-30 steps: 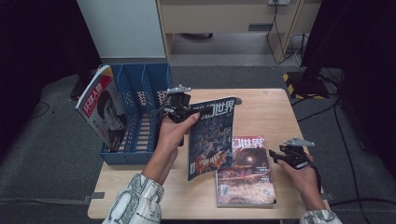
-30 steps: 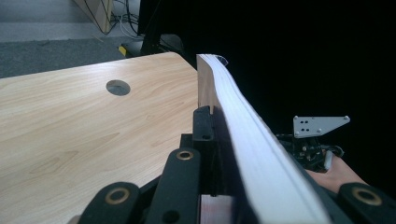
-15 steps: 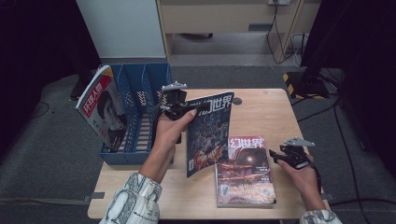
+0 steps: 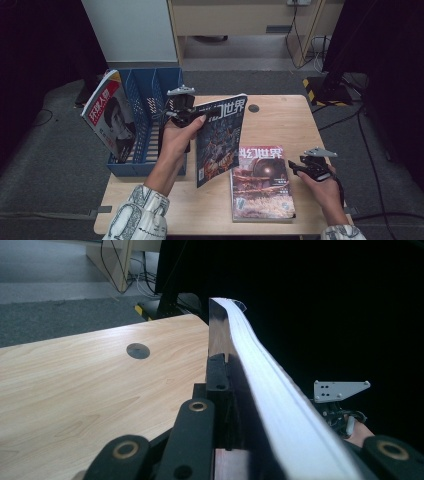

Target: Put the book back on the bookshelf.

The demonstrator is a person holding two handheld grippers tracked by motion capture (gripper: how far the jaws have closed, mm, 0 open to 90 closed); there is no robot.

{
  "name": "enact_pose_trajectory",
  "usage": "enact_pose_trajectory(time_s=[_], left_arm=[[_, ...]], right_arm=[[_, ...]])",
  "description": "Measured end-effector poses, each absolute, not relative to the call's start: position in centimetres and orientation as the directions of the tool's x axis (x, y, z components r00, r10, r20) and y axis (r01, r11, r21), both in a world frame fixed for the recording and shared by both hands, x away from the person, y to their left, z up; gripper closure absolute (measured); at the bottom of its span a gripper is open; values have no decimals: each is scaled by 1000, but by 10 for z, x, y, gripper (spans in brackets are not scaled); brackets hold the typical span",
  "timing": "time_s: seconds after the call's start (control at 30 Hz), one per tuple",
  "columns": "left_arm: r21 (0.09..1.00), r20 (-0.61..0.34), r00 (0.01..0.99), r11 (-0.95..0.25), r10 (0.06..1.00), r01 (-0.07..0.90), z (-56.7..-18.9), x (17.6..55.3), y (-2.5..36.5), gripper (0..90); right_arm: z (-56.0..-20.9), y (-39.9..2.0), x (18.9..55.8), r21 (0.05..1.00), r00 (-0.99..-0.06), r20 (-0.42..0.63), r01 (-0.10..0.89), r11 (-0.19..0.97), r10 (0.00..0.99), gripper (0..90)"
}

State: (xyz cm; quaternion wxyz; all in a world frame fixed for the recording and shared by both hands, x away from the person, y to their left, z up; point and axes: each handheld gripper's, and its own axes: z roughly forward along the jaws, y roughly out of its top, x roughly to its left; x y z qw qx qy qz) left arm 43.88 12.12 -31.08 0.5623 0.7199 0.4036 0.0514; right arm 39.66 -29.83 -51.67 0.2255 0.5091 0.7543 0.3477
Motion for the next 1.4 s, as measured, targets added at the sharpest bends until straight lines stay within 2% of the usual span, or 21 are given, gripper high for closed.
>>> enact_pose_trajectory(time_s=[0.53, 1.4], left_arm=[[863, -370, 657, -19, 657, 504, -299, 433, 139, 822], [866, -356, 639, -14, 682, 499, -286, 429, 160, 822]], right_arm=[[-529, -306, 399, 721, -333, 7, 655, 226, 943, 417], [-537, -304, 399, 752, -323, 13, 627, 204, 946, 327]])
